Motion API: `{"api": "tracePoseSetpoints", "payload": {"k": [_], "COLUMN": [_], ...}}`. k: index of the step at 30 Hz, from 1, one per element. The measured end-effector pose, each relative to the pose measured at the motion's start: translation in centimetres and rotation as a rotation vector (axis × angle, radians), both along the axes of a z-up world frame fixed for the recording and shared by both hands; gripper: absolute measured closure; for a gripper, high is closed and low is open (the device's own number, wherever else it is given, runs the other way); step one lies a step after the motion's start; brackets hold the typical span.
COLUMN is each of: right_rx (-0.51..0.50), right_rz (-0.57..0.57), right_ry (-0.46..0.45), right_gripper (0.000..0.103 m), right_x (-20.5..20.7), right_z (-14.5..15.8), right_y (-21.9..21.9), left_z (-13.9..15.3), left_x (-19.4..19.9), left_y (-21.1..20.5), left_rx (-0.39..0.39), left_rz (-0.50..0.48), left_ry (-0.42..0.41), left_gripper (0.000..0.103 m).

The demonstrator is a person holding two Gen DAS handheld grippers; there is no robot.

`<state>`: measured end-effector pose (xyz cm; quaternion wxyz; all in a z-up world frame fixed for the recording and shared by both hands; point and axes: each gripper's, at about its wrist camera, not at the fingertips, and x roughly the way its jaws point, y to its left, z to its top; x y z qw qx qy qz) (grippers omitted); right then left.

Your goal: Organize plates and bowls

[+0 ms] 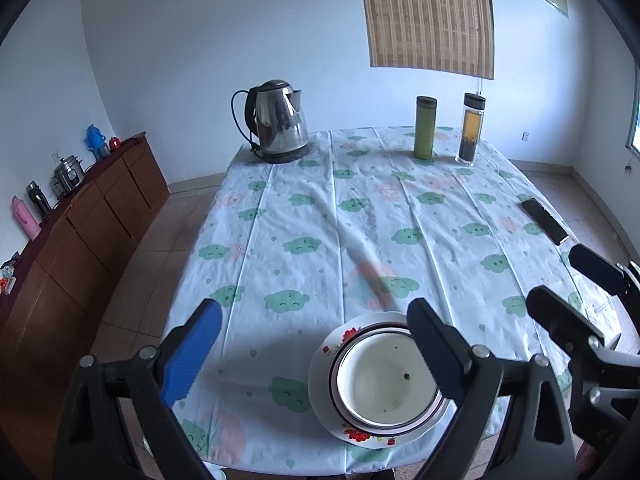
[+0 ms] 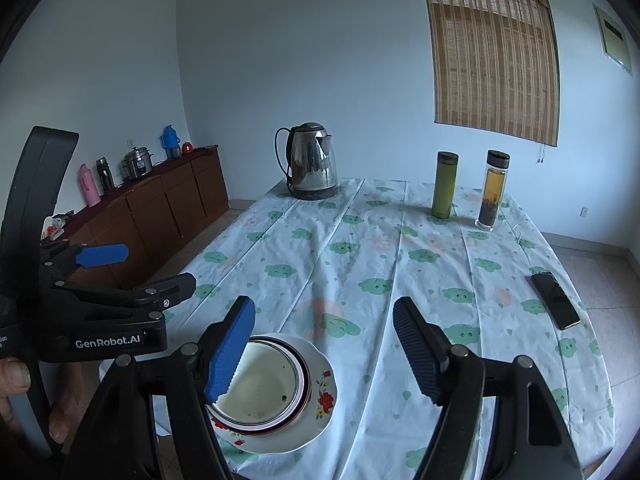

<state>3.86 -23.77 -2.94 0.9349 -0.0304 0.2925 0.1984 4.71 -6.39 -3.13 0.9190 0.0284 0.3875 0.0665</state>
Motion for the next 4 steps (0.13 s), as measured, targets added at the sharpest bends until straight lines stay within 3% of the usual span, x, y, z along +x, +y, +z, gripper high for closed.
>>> {"api": "tracePoseSetpoints", "payload": {"k": [4], "right_rx": [0.002], "right_rz": [0.004], "right_ry": [0.007], "right_gripper": [0.030], "right_x": [0.37], "right_z": [-0.47], "right_y": [0.04], "left_z": [-0.05], "left_x": [-0.11], "left_y": [-0.20], "left_rx": [-0.010], "left_rz": [-0.003], "left_ry": [0.005], "left_gripper": [0.008]}}
